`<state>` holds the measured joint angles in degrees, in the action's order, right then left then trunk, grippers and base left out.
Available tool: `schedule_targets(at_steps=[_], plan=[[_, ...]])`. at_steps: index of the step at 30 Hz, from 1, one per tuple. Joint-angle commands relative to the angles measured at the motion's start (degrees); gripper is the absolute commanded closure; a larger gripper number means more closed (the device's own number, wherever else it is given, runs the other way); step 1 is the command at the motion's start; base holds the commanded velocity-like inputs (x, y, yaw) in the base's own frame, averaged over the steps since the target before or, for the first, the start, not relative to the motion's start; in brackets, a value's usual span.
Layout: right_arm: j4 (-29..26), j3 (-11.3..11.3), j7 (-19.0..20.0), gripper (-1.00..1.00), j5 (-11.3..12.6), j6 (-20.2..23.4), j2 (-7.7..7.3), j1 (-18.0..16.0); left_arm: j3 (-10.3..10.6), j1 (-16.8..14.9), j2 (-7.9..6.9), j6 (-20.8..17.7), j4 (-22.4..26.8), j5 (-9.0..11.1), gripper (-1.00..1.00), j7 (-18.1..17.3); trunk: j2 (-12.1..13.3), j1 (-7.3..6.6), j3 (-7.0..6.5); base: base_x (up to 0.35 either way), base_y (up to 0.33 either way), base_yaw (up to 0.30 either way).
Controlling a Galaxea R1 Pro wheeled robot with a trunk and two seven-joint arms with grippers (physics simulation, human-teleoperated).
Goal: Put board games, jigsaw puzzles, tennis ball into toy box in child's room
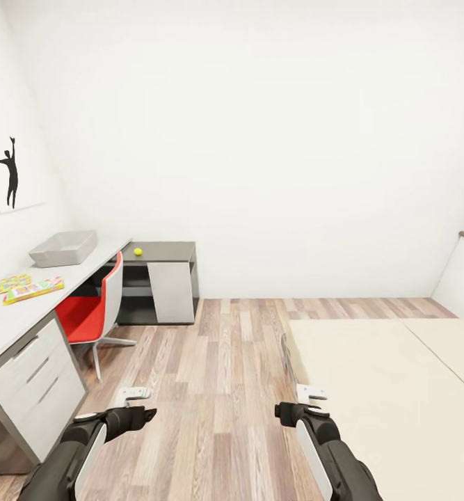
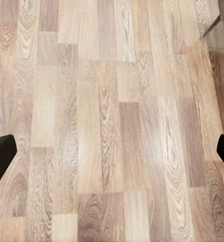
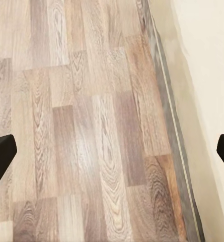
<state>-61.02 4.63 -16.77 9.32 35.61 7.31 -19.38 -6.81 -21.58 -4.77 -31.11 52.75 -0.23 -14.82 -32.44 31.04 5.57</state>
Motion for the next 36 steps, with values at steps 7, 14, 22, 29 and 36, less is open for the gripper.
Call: schedule_targets(at_steps=[7,14,22,29,36], plan=[[-0.07,0.11,-0.54,-1.0,0.61,0.16,-0.02,-0.05,-0.18,-0.04,0.02,-0.35,0.07,-0.03,-1.0,-0.3,-0.1,0.02,0.11,-0.063,0.0,0.0],[-0.07,0.11,-0.54,-1.0,0.61,0.16,-0.02,-0.05,-0.15,-0.04,0.02,-0.35,0.07,-0.04,-1.0,-0.3,-0.1,0.02,0.11,-0.03,0.0,0.0],[-0.07,0.11,-0.54,-1.0,0.61,0.13,-0.03,-0.05,-0.24,-0.04,0.02,-0.28,0.07,-0.03,-1.0,-0.3,-0.1,0.02,0.11,-0.025,0.0,0.0],[-0.07,0.11,-0.54,-1.0,0.61,0.1,-0.04,-0.05,-0.15,-0.04,0.07,-0.33,0.07,-0.04,-1.0,-0.24,-0.1,0.02,0.11,-0.002,0.0,0.0],[-0.07,0.11,-0.54,-1.0,0.61,0.08,-0.05,-0.05,-0.13,-0.04,0.09,-0.35,0.07,-0.04,-1.0,-0.21,-0.1,0.02,0.11,0.0,-0.068,0.0]])
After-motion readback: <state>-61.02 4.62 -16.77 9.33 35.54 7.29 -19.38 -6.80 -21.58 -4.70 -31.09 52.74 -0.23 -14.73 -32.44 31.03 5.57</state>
